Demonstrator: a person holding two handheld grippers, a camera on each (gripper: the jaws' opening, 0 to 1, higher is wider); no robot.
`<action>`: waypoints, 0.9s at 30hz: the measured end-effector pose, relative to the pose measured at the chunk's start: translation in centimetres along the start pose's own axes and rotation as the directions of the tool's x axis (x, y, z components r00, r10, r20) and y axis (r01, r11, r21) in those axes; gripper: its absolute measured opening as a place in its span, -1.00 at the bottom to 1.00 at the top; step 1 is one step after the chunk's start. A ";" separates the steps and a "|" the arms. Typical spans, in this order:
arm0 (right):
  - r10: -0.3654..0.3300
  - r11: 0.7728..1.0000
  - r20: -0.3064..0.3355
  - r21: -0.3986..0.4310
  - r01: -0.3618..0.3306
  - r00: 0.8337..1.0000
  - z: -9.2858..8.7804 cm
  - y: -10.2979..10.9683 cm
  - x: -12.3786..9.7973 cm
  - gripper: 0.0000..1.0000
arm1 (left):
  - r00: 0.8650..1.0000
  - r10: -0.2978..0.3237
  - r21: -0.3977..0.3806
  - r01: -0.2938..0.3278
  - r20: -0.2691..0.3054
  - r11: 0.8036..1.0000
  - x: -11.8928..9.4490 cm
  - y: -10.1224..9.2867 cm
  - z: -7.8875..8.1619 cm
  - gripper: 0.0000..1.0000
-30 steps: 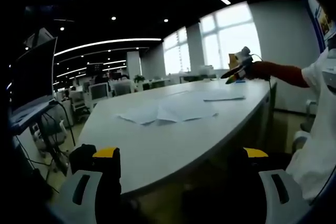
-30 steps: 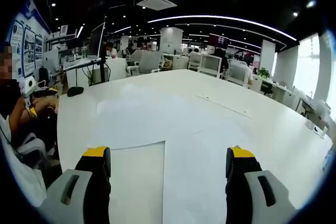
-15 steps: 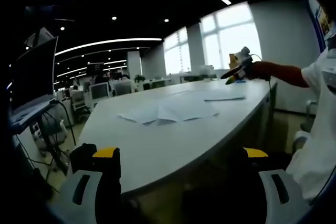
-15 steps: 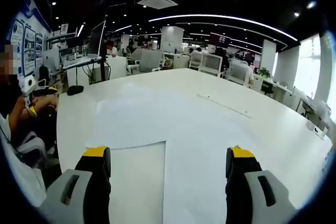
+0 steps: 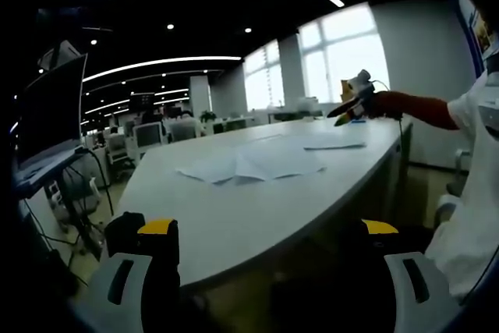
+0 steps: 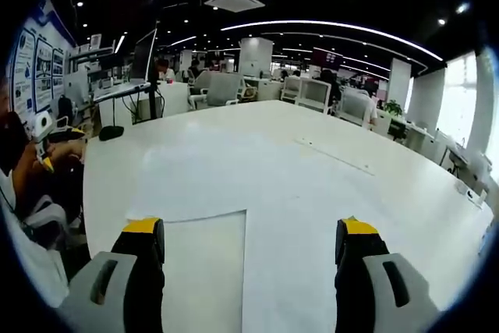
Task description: Organize the stack of printing papers by aligning and flattening the scattered papers on the table
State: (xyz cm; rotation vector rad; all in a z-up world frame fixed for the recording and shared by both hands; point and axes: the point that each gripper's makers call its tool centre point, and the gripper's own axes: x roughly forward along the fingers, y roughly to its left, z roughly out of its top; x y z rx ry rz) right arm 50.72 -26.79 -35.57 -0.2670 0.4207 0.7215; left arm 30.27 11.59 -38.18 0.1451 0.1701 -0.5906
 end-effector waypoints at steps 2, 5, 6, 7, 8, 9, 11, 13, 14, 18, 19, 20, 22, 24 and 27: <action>0.000 1.000 0.000 0.000 0.000 1.000 0.0 -0.1 0.1 0.71 | 1.000 0.000 0.000 0.000 0.000 1.000 0.0 0.0 0.0 0.94; 0.002 1.000 -0.001 -0.002 -0.002 1.000 0.0 0.0 0.1 0.71 | 1.000 0.002 -0.001 -0.002 0.001 1.000 0.0 0.1 0.0 0.94; 0.002 1.000 -0.001 -0.001 -0.002 1.000 0.0 0.0 0.1 0.71 | 1.000 0.002 -0.002 -0.002 0.001 1.000 0.0 0.1 0.0 0.94; 0.002 1.000 -0.001 -0.002 -0.002 1.000 0.0 0.1 0.1 0.71 | 1.000 0.003 -0.002 -0.003 0.000 1.000 0.0 0.1 0.0 0.94; 0.003 1.000 -0.002 -0.002 -0.003 1.000 0.0 0.1 0.2 0.71 | 1.000 0.003 -0.002 -0.003 -0.001 1.000 0.0 0.1 -0.1 0.94; 0.003 1.000 -0.002 -0.002 -0.003 1.000 0.0 0.1 0.2 0.71 | 1.000 0.003 -0.002 -0.003 0.000 1.000 0.0 0.2 -0.1 0.94; 0.003 1.000 -0.002 -0.002 -0.003 1.000 -0.1 0.2 0.2 0.71 | 1.000 0.003 -0.002 -0.003 -0.001 1.000 0.0 0.2 -0.1 0.94; 0.005 1.000 -0.003 -0.001 -0.005 1.000 -0.1 0.2 0.3 0.71 | 1.000 0.002 -0.002 -0.002 -0.002 1.000 0.0 0.1 -0.1 0.94; 0.005 1.000 -0.004 -0.002 -0.005 1.000 -0.1 0.2 0.3 0.71 | 1.000 0.002 -0.002 -0.002 -0.002 1.000 0.0 0.1 -0.1 0.94; 0.005 1.000 -0.004 0.000 -0.005 1.000 -0.2 0.2 0.4 0.71 | 1.000 0.005 -0.002 -0.005 -0.005 1.000 0.0 0.2 -0.2 0.94; 0.005 1.000 -0.005 -0.001 -0.005 1.000 -0.2 0.2 0.4 0.71 | 1.000 0.005 -0.004 -0.005 -0.005 1.000 0.0 0.2 -0.2 0.94; 0.004 1.000 -0.006 -0.002 -0.004 1.000 -0.3 0.2 0.4 0.71 | 1.000 0.004 -0.004 -0.004 -0.005 1.000 0.0 0.2 -0.2 0.94; 0.005 1.000 -0.004 0.001 -0.005 1.000 -0.3 0.2 0.4 0.71 | 1.000 0.004 -0.003 -0.004 -0.004 1.000 0.0 0.2 -0.2 0.94; 0.005 1.000 -0.007 0.001 -0.005 1.000 -0.3 0.2 0.5 0.71 | 1.000 0.004 -0.003 -0.004 -0.005 1.000 0.0 0.2 -0.3 0.94; 0.007 1.000 -0.008 0.001 -0.007 1.000 -0.4 0.3 0.5 0.71 | 1.000 0.005 -0.003 -0.005 -0.005 1.000 0.0 0.3 -0.2 0.94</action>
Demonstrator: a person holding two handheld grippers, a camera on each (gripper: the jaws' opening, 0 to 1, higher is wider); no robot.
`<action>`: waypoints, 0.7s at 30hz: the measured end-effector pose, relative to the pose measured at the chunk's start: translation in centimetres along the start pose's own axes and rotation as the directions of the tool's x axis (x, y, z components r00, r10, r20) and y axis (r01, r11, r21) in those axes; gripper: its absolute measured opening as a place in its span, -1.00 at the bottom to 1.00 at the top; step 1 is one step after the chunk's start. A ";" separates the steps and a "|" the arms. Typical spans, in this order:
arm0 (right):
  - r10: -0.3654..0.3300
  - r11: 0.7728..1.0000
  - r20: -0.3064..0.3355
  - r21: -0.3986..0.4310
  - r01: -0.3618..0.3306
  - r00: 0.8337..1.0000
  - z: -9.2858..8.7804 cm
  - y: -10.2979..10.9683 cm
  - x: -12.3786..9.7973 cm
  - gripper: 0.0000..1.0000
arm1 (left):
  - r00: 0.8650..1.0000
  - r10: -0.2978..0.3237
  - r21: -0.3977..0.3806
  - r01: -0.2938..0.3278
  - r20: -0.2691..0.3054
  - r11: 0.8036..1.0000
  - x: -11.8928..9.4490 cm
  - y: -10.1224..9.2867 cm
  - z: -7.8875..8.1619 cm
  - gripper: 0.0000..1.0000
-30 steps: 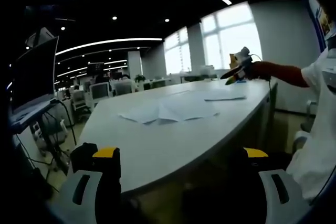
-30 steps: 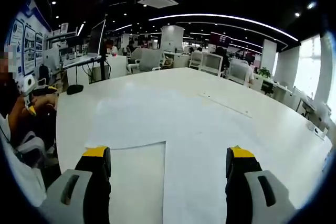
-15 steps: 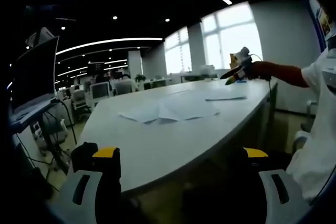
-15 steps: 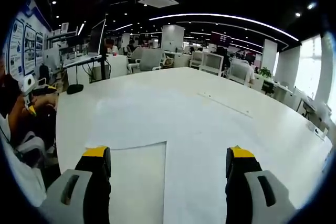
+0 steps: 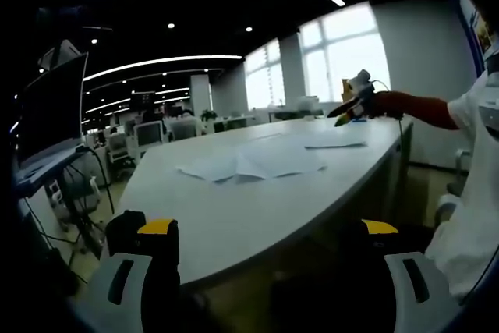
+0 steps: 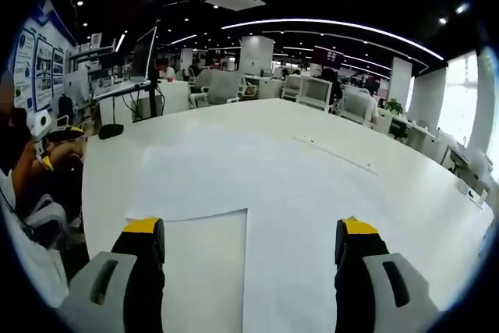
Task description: Organize the stack of printing papers by aligning and flattening the scattered papers on the table
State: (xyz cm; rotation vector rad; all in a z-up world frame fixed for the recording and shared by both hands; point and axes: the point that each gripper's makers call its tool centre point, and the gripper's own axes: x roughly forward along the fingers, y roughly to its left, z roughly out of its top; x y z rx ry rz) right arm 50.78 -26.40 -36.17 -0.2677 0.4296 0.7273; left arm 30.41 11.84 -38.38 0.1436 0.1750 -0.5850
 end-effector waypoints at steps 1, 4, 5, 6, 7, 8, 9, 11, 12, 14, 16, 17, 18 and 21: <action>0.000 1.000 0.000 0.000 0.000 1.000 0.0 0.0 0.0 0.71 | 1.000 0.000 0.000 0.000 0.001 1.000 0.0 0.0 0.0 0.94; 0.000 1.000 0.000 0.001 0.000 1.000 -0.1 0.1 0.1 0.71 | 1.000 0.001 0.000 -0.001 -0.001 1.000 0.0 0.0 0.0 0.94; 0.000 1.000 0.000 0.002 0.000 1.000 -0.1 0.1 0.1 0.71 | 1.000 0.001 0.000 -0.001 -0.001 1.000 0.0 0.0 0.0 0.94; -0.001 1.000 -0.001 0.001 0.001 1.000 -0.1 0.1 0.1 0.71 | 1.000 0.001 0.001 -0.001 -0.002 1.000 -0.1 0.0 0.0 0.94; -0.001 1.000 -0.003 0.000 0.001 1.000 -0.1 0.2 0.1 0.71 | 1.000 0.002 0.000 -0.002 -0.002 1.000 -0.1 0.0 -0.1 0.94; 0.000 1.000 -0.003 0.000 0.000 1.000 -0.1 0.2 0.1 0.71 | 1.000 0.002 0.000 -0.002 -0.001 1.000 -0.1 0.1 0.0 0.94; 0.001 1.000 -0.004 0.000 -0.001 1.000 -0.1 0.2 0.1 0.71 | 1.000 0.002 -0.001 -0.002 -0.001 1.000 -0.1 0.1 0.0 0.94; 0.001 1.000 -0.008 -0.002 -0.001 1.000 -0.2 0.3 0.2 0.71 | 1.000 0.002 0.000 -0.002 -0.001 1.000 -0.1 0.1 -0.1 0.94; 0.001 1.000 -0.008 -0.003 -0.001 1.000 -0.2 0.3 0.2 0.71 | 1.000 0.003 0.000 -0.003 -0.002 1.000 -0.1 0.1 -0.1 0.94; 0.002 1.000 -0.011 0.000 -0.002 1.000 -0.3 0.3 0.3 0.71 | 1.000 0.003 -0.001 -0.003 -0.003 1.000 -0.1 0.1 -0.1 0.94; 0.002 1.000 -0.010 0.000 -0.002 1.000 -0.3 0.4 0.3 0.71 | 1.000 0.004 -0.001 -0.004 -0.003 1.000 -0.2 0.1 -0.1 0.94; 0.003 1.000 -0.011 0.001 -0.003 1.000 -0.3 0.4 0.4 0.71 | 1.000 0.004 -0.001 -0.004 -0.002 1.000 -0.2 0.2 -0.1 0.94; 0.004 1.000 -0.011 0.001 -0.004 1.000 -0.3 0.4 0.4 0.71 | 1.000 0.005 -0.001 -0.005 -0.002 1.000 -0.2 0.2 -0.1 0.94; 0.004 1.000 -0.015 0.001 -0.004 1.000 -0.4 0.3 0.6 0.71 | 1.000 0.006 -0.001 -0.006 -0.003 1.000 -0.3 0.2 -0.1 0.94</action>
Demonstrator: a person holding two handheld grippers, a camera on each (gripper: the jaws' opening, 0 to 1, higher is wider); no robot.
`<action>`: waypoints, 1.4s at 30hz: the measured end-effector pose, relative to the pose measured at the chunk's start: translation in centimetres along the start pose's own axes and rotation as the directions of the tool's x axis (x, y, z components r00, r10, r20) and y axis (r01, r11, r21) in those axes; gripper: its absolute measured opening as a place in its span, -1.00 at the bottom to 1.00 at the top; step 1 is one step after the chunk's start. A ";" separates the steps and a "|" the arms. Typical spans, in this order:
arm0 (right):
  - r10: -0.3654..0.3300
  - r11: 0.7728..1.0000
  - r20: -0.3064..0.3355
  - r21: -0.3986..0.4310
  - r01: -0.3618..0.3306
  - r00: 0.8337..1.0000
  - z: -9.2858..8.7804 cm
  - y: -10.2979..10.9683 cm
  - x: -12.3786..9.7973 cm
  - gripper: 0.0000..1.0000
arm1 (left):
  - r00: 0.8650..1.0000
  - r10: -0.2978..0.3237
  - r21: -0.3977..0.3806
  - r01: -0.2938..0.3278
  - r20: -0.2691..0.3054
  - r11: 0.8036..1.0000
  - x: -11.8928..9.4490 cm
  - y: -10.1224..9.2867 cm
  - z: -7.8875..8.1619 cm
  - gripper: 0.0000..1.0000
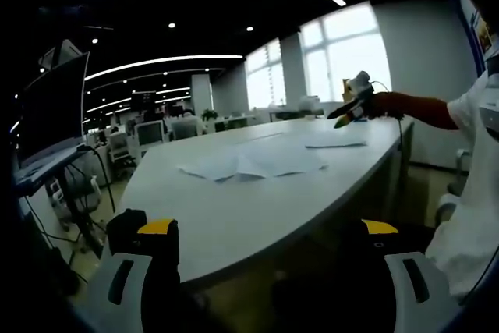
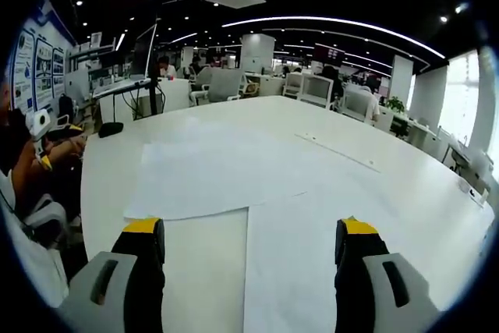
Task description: Organize the stack of printing papers by aligning and flattening the scattered papers on the table
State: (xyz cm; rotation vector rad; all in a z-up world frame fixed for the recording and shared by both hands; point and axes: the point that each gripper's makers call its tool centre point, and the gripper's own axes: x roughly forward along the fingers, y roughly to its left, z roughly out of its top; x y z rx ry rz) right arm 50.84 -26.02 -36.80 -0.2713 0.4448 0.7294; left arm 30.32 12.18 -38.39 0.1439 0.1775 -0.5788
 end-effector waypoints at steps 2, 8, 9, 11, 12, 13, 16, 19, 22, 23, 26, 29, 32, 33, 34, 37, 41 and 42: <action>0.002 1.000 0.000 0.000 -0.002 1.000 0.0 0.0 0.1 0.71 | 1.000 0.000 0.000 0.000 0.002 1.000 0.0 0.0 0.1 0.93; 0.001 1.000 -0.005 -0.003 -0.001 1.000 0.0 0.0 0.1 0.71 | 1.000 -0.003 0.002 0.003 0.001 1.000 0.1 -0.1 0.1 0.93; 0.000 1.000 -0.007 -0.004 0.000 1.000 0.0 0.0 0.1 0.71 | 1.000 -0.003 0.002 0.003 0.001 1.000 0.1 -0.1 0.1 0.93; -0.002 1.000 -0.009 -0.007 0.002 1.000 0.0 -0.2 0.2 0.71 | 1.000 -0.004 0.002 0.004 0.000 1.000 0.1 -0.1 0.1 0.93; -0.001 1.000 -0.011 -0.007 0.001 1.000 0.0 -0.2 0.2 0.71 | 1.000 -0.004 0.002 0.004 0.000 1.000 0.1 -0.1 0.2 0.93; -0.001 1.000 -0.011 -0.007 0.001 1.000 0.0 -0.3 0.2 0.71 | 1.000 -0.004 0.002 0.004 0.000 1.000 0.2 -0.1 0.2 0.93; 0.001 1.000 -0.011 -0.009 -0.001 1.000 0.1 -0.2 0.3 0.71 | 1.000 -0.006 0.003 0.006 0.000 1.000 0.2 -0.2 0.2 0.93; 0.004 1.000 -0.013 -0.011 -0.004 1.000 0.1 -0.1 0.4 0.71 | 1.000 -0.007 0.003 0.007 -0.001 1.000 0.3 -0.2 0.2 0.93; 0.005 1.000 -0.012 -0.010 -0.005 1.000 0.1 0.0 0.5 0.71 | 1.000 -0.006 0.005 0.006 -0.003 1.000 0.3 -0.2 0.2 0.93; 0.006 1.000 -0.013 -0.009 -0.006 1.000 0.1 0.0 0.6 0.71 | 1.000 -0.006 0.005 0.006 -0.002 1.000 0.3 -0.2 0.2 0.93; 0.005 1.000 -0.015 -0.011 -0.005 1.000 0.0 0.0 0.6 0.71 | 1.000 -0.005 0.004 0.005 -0.002 1.000 0.3 -0.2 0.1 0.93; 0.006 1.000 -0.017 -0.010 -0.006 1.000 -0.1 0.0 0.7 0.71 | 1.000 -0.006 0.003 0.006 -0.003 1.000 0.3 -0.3 0.1 0.93; 0.007 1.000 -0.018 -0.010 -0.008 1.000 -0.1 0.0 0.8 0.71 | 1.000 -0.006 0.003 0.006 -0.003 1.000 0.3 -0.2 0.1 0.93; 0.007 1.000 -0.017 -0.011 -0.007 1.000 0.0 0.0 0.8 0.71 | 1.000 -0.006 0.003 0.006 -0.003 1.000 0.3 -0.2 0.1 0.93; 0.007 1.000 -0.018 -0.011 -0.007 1.000 0.0 0.0 0.8 0.71 | 1.000 -0.006 0.004 0.006 -0.003 1.000 0.3 -0.2 0.1 0.93; 0.007 1.000 -0.018 -0.012 -0.008 1.000 0.0 0.0 0.9 0.71 | 1.000 -0.005 0.004 0.005 -0.003 1.000 0.3 -0.2 0.1 0.93; 0.009 1.000 -0.019 -0.012 -0.010 1.000 0.0 0.0 1.0 0.71 | 1.000 -0.003 0.002 0.003 -0.003 1.000 0.2 -0.1 0.0 0.93; 0.009 1.000 -0.020 -0.013 -0.009 1.000 0.1 0.0 1.0 0.71 | 1.000 -0.004 0.002 0.004 -0.004 1.000 0.2 -0.1 0.0 0.93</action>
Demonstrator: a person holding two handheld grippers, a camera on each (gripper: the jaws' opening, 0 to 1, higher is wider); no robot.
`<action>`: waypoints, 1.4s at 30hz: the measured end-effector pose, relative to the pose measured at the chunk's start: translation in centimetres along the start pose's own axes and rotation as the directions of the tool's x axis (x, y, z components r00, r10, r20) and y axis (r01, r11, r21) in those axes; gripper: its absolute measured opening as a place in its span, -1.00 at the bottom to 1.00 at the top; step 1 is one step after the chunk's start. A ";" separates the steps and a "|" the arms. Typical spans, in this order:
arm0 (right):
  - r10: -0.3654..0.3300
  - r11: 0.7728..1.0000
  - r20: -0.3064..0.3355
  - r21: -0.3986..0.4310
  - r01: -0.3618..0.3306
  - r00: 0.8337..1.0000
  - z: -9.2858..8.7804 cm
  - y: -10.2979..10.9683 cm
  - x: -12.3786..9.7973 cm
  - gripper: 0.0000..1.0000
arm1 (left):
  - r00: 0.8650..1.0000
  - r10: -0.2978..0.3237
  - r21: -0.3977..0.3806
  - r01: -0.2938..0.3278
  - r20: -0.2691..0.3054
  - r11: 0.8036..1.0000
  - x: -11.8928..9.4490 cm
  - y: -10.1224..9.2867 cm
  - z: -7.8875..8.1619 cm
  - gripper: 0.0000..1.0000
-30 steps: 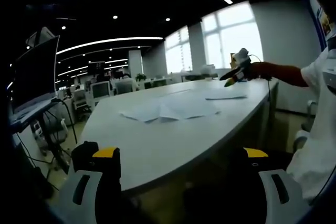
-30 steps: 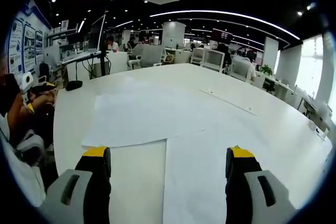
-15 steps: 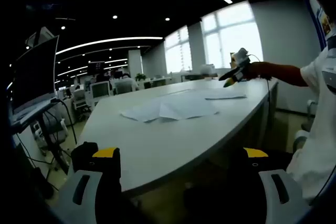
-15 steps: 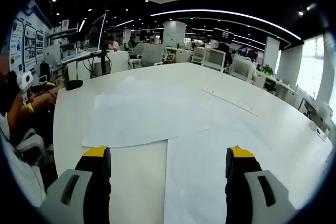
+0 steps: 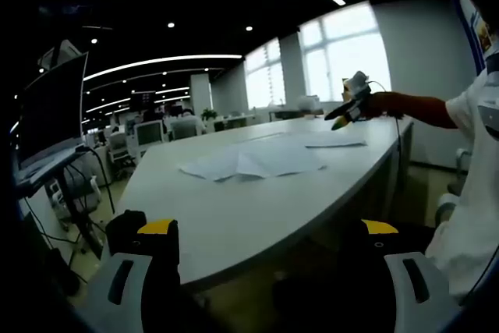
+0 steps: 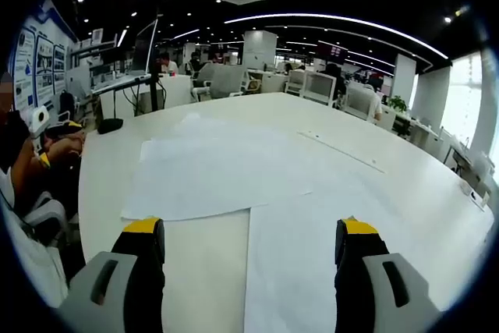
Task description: Organize the stack of printing papers by aligning and flattening the scattered papers on the table
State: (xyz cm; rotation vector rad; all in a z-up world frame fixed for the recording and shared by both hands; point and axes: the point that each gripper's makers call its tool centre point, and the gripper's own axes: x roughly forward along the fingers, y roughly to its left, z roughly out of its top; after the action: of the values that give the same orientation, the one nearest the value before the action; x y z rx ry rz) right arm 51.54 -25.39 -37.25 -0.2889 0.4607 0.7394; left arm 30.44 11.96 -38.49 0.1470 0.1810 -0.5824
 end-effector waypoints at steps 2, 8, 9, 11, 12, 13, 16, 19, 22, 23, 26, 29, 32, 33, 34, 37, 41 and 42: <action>0.001 1.000 0.001 0.001 -0.001 1.000 0.0 0.0 0.1 0.71 | 1.000 0.000 -0.001 0.000 0.001 1.000 0.0 0.0 0.0 0.93; 0.002 1.000 -0.002 0.002 -0.002 1.000 0.0 0.0 0.2 0.71 | 1.000 0.003 -0.002 -0.003 0.000 1.000 -0.1 0.1 -0.1 0.93; 0.002 1.000 -0.003 0.001 -0.002 1.000 0.0 0.0 0.3 0.71 | 1.000 0.003 -0.003 -0.003 -0.001 1.000 -0.1 0.2 -0.1 0.93; 0.003 1.000 -0.004 -0.001 -0.003 1.000 0.0 0.0 0.3 0.71 | 1.000 0.003 -0.003 -0.003 -0.001 1.000 -0.2 0.2 -0.1 0.93; 0.003 1.000 -0.004 0.000 -0.003 1.000 0.1 0.0 0.3 0.71 | 1.000 0.004 -0.002 -0.004 -0.002 1.000 -0.2 0.2 -0.1 0.93; 0.003 1.000 -0.004 0.000 -0.003 1.000 0.1 0.0 0.4 0.71 | 1.000 0.004 -0.002 -0.004 -0.002 1.000 -0.2 0.2 -0.1 0.93; 0.004 1.000 -0.005 -0.003 -0.004 1.000 0.1 0.1 0.4 0.71 | 1.000 0.005 -0.002 -0.005 -0.001 1.000 -0.2 0.2 -0.1 0.93; 0.005 1.000 -0.005 -0.004 -0.005 1.000 0.1 0.2 0.4 0.71 | 1.000 0.005 -0.002 -0.005 -0.001 1.000 -0.2 0.2 -0.1 0.93; 0.005 1.000 -0.007 -0.005 -0.005 1.000 0.1 0.3 0.5 0.71 | 1.000 0.005 -0.002 -0.005 -0.001 1.000 -0.2 0.2 -0.1 0.93; 0.005 1.000 -0.007 -0.005 -0.005 1.000 0.1 0.3 0.5 0.71 | 1.000 0.005 -0.003 -0.005 -0.001 1.000 -0.3 0.2 -0.1 0.93; 0.006 1.000 -0.010 -0.005 -0.006 1.000 0.1 0.2 0.7 0.71 | 1.000 0.006 -0.003 -0.006 -0.003 1.000 -0.3 0.2 -0.2 0.93; 0.007 1.000 -0.010 -0.003 -0.007 1.000 0.1 0.0 0.8 0.71 | 1.000 0.005 -0.004 -0.005 -0.003 1.000 -0.3 0.2 -0.2 0.93; 0.009 1.000 -0.013 -0.003 -0.009 1.000 0.0 0.0 0.9 0.71 | 1.000 0.006 -0.003 -0.006 -0.004 1.000 -0.3 0.2 -0.2 0.93; 0.009 1.000 -0.014 -0.004 -0.009 1.000 0.0 0.0 0.9 0.71 | 1.000 0.006 -0.003 -0.006 -0.003 1.000 -0.3 0.2 -0.2 0.93; 0.010 1.000 -0.014 -0.002 -0.010 1.000 0.0 0.0 1.0 0.71 | 1.000 0.007 -0.004 -0.007 -0.004 1.000 -0.4 0.3 -0.2 0.94; 0.010 1.000 -0.015 -0.002 -0.010 1.000 0.0 0.0 1.0 0.72 | 1.000 0.008 -0.005 -0.008 -0.005 1.000 -0.4 0.3 -0.3 0.93; 0.011 1.000 -0.019 -0.006 -0.011 1.000 0.0 0.1 1.1 0.72 | 1.000 0.009 -0.005 -0.009 -0.006 1.000 -0.4 0.3 -0.3 0.93; 0.011 1.000 -0.019 -0.006 -0.011 1.000 0.0 0.2 1.2 0.72 | 1.000 0.008 -0.005 -0.008 -0.007 1.000 -0.4 0.3 -0.4 0.93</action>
State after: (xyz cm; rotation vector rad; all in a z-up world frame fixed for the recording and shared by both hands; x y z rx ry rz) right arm 52.15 -24.61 -37.87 -0.2999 0.4785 0.7498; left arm 30.22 12.49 -38.72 0.1444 0.1882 -0.5731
